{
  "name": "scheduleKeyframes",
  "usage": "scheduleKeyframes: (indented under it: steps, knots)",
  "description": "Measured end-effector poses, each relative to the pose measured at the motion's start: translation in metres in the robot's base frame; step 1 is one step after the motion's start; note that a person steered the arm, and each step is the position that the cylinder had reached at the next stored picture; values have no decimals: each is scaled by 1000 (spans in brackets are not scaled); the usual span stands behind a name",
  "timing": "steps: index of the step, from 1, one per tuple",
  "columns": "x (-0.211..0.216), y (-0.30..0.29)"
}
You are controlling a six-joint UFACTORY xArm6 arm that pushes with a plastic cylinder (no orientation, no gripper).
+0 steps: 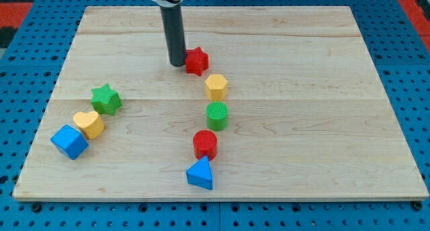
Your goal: Keep green star horizontally left to yellow hexagon
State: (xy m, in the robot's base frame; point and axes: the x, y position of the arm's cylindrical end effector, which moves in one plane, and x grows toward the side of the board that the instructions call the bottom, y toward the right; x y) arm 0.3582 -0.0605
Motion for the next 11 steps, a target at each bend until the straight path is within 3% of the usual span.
scheduleKeyframes:
  steps: [2,3,5,7,9,10,11]
  knots:
    - [6,34]
    - [12,-37]
    - [123,-57]
    - [77,-141]
    - [123,-177]
    - [93,-213]
    - [64,-203]
